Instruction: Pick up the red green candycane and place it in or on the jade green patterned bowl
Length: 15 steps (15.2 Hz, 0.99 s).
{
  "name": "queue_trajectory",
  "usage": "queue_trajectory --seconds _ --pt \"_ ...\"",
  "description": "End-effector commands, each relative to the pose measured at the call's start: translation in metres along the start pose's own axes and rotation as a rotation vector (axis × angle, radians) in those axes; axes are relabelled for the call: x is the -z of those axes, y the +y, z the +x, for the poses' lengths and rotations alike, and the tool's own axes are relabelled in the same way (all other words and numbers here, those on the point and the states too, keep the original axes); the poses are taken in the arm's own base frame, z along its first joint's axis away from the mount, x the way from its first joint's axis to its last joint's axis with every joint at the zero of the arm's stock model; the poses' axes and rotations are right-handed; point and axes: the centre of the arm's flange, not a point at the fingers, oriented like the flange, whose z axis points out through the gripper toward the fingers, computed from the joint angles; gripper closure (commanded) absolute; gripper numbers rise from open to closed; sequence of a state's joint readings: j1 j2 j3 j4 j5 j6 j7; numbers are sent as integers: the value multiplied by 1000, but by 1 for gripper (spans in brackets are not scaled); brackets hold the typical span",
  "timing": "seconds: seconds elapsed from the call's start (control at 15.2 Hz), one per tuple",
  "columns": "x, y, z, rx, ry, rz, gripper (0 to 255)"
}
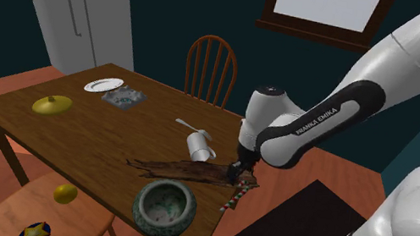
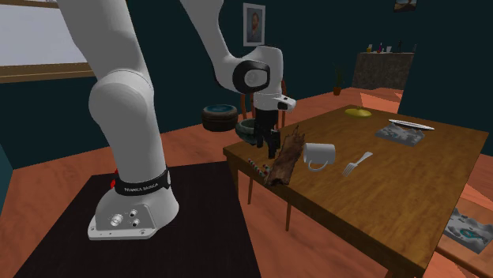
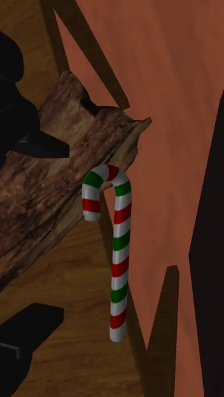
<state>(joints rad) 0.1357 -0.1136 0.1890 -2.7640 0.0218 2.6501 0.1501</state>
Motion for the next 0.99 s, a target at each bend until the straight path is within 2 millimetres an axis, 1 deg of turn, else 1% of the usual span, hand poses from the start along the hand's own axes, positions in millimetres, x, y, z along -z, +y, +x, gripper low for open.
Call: queue_trajectory --seconds 0.0,0.53,0.92 --pt "-6 8 -2 -15 -5 -81 0" --pt "-46 11 -3 -15 -5 -81 0" --pt "-46 11 -3 -15 -5 -81 0"
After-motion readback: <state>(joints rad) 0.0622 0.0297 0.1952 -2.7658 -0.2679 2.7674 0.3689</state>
